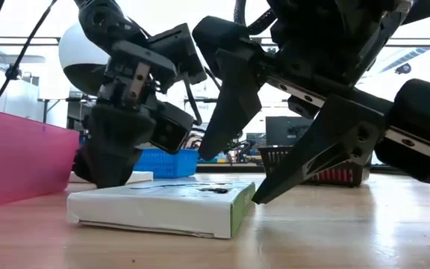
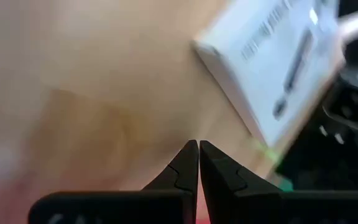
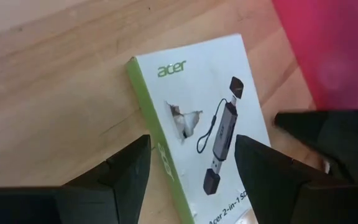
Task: Pick and place items into bin
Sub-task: Put the bottom white card reader box into the blue bin
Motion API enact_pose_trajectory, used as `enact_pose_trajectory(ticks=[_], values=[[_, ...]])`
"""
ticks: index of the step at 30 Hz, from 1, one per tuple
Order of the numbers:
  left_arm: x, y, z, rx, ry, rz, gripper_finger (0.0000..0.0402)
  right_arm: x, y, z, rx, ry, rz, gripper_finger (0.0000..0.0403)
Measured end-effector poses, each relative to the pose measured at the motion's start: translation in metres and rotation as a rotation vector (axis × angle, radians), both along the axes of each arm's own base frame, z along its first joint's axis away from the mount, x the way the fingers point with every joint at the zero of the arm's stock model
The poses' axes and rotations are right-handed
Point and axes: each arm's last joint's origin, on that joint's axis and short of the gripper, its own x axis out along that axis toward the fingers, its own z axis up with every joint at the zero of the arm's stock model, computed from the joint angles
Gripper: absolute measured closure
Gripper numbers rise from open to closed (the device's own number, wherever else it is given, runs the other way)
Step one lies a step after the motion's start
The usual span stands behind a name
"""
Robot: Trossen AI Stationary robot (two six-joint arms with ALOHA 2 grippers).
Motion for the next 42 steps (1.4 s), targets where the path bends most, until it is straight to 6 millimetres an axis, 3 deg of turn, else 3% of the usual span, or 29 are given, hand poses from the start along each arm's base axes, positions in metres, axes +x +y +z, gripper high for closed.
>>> enact_pose_trajectory(ticks=[9, 19, 29, 36, 42], values=[[0.0, -0.012, 0.001, 0.119, -0.007, 0.056, 0.0401, -0.004, 0.0, -0.003, 0.028, 0.064, 0.04, 0.0184], [0.003, -0.024, 0.002, 0.121, -0.052, 0.055, 0.0401, -0.004, 0.001, -0.006, -0.001, 0.058, 0.13, 0.0184], [0.002, -0.027, 0.002, 0.151, -0.132, -0.057, 0.0401, 0.002, -0.005, -0.006, -0.106, 0.022, 0.266, 0.0184], [0.004, -0.028, 0.003, 0.153, -0.2, -0.147, 0.0401, 0.014, -0.02, -0.012, -0.102, 0.003, 0.246, 0.0184], [0.003, -0.032, 0.003, 0.128, -0.229, -0.191, 0.0402, 0.017, -0.018, -0.013, -0.134, -0.054, 0.254, 0.0184]])
